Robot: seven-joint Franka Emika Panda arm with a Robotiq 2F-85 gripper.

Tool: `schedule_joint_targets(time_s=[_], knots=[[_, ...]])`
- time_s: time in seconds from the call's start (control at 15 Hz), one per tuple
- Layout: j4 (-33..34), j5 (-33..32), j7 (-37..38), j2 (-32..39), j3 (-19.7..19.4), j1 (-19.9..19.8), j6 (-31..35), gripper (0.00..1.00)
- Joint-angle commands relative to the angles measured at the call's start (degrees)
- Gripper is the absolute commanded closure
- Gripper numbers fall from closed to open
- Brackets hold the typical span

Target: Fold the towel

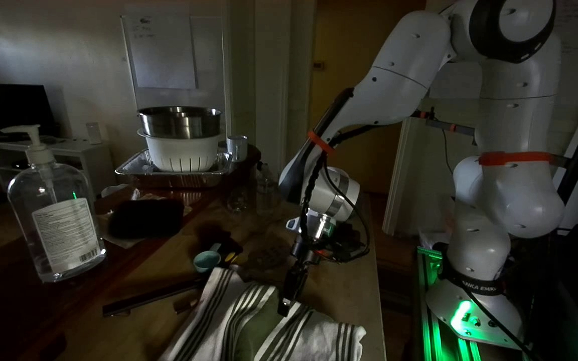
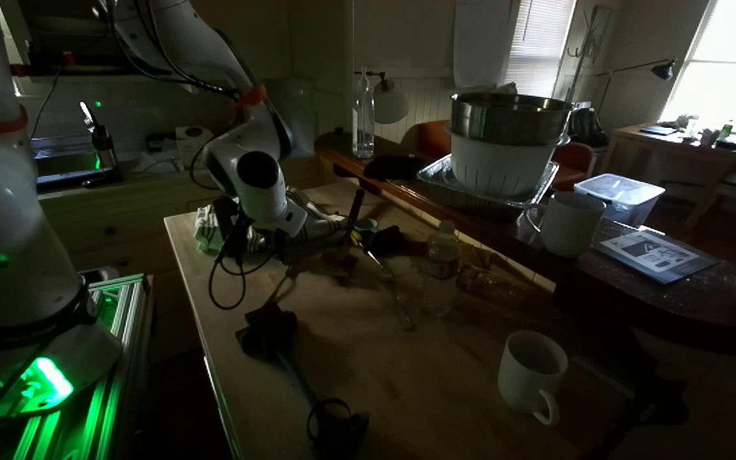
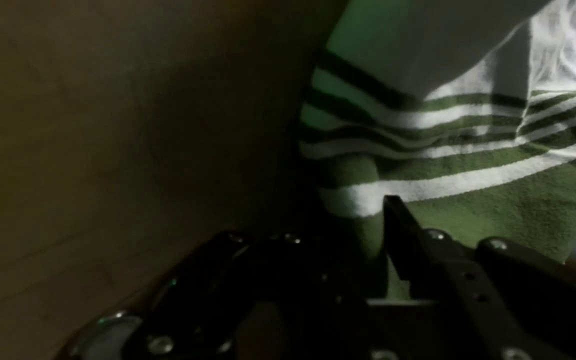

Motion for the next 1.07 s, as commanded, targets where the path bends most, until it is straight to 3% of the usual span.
schedule_joint_targets(time_s=[0.0, 0.47, 0.8, 0.87, 1.0], knots=[[0.0, 1.0, -0.9, 1.0, 1.5, -0.2, 1.5, 0.99], [-4.6, -2.6, 4.2, -8.3, 1.5, -0.5, 4.3, 0.98], [-10.2, -18.2, 17.9, -16.7, 3.0, -1.0, 14.9, 0.98], [-6.2, -22.1, 20.6, -11.6, 2.7, -0.6, 18.4, 0.98], [-6.9, -30.7, 27.7, -11.9, 3.9, -1.3, 22.2, 0.98]])
